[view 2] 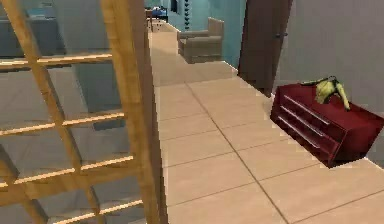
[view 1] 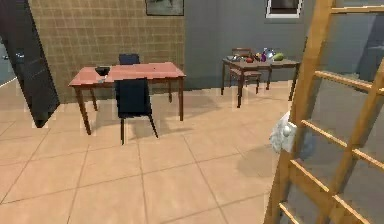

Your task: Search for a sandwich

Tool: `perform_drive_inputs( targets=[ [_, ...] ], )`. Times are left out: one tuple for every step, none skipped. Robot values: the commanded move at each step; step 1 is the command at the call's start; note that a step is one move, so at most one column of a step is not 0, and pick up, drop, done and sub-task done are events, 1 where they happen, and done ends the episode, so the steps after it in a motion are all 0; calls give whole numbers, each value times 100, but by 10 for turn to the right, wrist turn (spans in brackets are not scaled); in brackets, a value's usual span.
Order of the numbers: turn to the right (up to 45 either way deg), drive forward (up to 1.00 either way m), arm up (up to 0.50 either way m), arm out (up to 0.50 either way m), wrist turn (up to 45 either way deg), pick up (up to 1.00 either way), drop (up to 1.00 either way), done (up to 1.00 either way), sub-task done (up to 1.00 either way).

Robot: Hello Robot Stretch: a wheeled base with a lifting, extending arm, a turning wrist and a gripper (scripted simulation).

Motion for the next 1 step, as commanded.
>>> perform_drive_inputs(
  targets=[
    [0,100,0,0,0,0,0,0,0]
  ],
)
